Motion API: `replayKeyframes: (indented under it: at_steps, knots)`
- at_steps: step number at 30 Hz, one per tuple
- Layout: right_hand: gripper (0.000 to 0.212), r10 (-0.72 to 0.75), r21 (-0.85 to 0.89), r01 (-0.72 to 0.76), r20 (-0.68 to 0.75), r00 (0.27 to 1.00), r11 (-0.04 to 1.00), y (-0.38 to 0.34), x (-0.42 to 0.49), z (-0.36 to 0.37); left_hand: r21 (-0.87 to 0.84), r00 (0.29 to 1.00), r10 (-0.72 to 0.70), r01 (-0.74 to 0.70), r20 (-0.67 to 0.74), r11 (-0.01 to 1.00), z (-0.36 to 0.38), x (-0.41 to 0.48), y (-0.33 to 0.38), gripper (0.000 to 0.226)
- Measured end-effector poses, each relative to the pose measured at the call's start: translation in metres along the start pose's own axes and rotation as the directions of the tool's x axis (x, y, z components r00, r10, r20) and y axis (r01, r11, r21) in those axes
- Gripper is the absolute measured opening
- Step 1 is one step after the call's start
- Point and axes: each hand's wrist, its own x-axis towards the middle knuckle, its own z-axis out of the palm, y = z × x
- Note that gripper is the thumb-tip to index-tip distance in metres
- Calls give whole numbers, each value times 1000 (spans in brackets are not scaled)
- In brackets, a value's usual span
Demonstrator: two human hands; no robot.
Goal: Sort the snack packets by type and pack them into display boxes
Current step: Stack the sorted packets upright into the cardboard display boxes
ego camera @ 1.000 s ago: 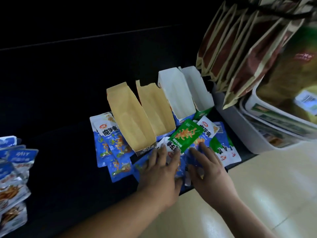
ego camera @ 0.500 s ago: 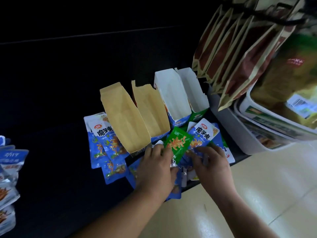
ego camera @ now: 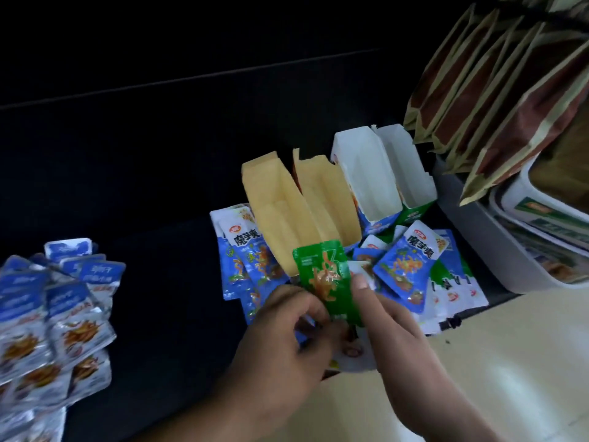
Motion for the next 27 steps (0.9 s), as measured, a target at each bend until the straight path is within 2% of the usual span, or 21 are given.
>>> replayKeyframes:
  at_steps: [2, 3, 4, 5, 7, 8, 9, 11, 13, 14, 15, 16, 18, 19, 21, 22, 23, 24, 25, 27]
  knots:
    - [29, -120, -212, 144, 120, 985, 967, 9, 6, 10, 128, 1000, 23, -24, 14, 991, -28, -6, -8, 12]
    - [23, -169, -368, 228, 187, 968, 902, 11, 11, 14, 244, 999, 43, -35, -26, 969, -43, -8, -13, 12]
    - [22, -179, -512, 285, 248, 952, 811, 11, 17, 18, 376, 993, 84, -47, -82, 925, -57, -11, -17, 23]
    - [26, -162, -628, 321, 298, 941, 709, 11, 25, 22, 486, 985, 132, -62, -112, 872, -70, -12, -19, 43]
    - [25, -125, -754, 392, 388, 913, 527, 0, 37, 42, 598, 979, 201, -147, -25, 788, -87, -14, -21, 78]
    - [16, -129, -778, 422, 412, 902, 465, -5, 42, 55, 618, 976, 210, -198, 55, 760, -91, -14, -25, 82]
    - [6, -147, -792, 438, 417, 897, 426, -8, 46, 68, 630, 970, 215, -238, 114, 739, -94, -14, -31, 78]
    - [13, -248, -788, 435, 359, 900, 436, -9, 50, 93, 632, 984, 152, -177, 94, 754, -102, -17, -49, 57]
    - [17, -461, -737, 483, 260, 848, 473, -4, 55, 106, 470, 998, -26, 49, -55, 881, -114, -20, -69, 28]
    - [16, -548, -727, 508, 217, 808, 461, -3, 56, 109, 291, 976, -158, 196, -149, 937, -120, -22, -78, 14]
    - [13, -595, -719, 518, 181, 783, 464, -1, 57, 110, 89, 923, -307, 334, -230, 938, -125, -23, -86, 5]
    - [9, -588, -691, 501, 135, 798, 521, 1, 59, 109, -76, 860, -421, 418, -287, 905, -128, -24, -92, 3]
    - [15, -486, -588, 434, 78, 871, 683, 9, 59, 107, -202, 791, -489, 445, -368, 872, -130, -17, -106, 6]
    - [22, -449, -560, 414, 81, 890, 718, 15, 59, 107, -227, 766, -508, 454, -394, 862, -131, -11, -114, 6]
    - [29, -419, -574, 392, 91, 903, 719, 26, 59, 106, -238, 741, -533, 478, -408, 846, -135, 5, -130, 9]
    - [29, -424, -580, 392, 88, 902, 714, 31, 59, 107, -191, 753, -521, 488, -402, 852, -137, 12, -139, 13]
    - [26, -450, -607, 409, 93, 888, 682, 35, 59, 107, -73, 773, -495, 511, -397, 856, -140, 16, -145, 21]
    - [21, -498, -663, 447, 127, 858, 601, 39, 62, 107, 128, 801, -439, 526, -407, 841, -142, 16, -150, 33]
    - [17, -541, -723, 489, 188, 820, 488, 43, 64, 108, 345, 829, -366, 520, -423, 781, -142, 12, -151, 47]
    - [26, -561, -809, 535, 331, 758, 245, 48, 74, 113, 587, 908, -173, 382, -381, 714, -137, -1, -149, 60]
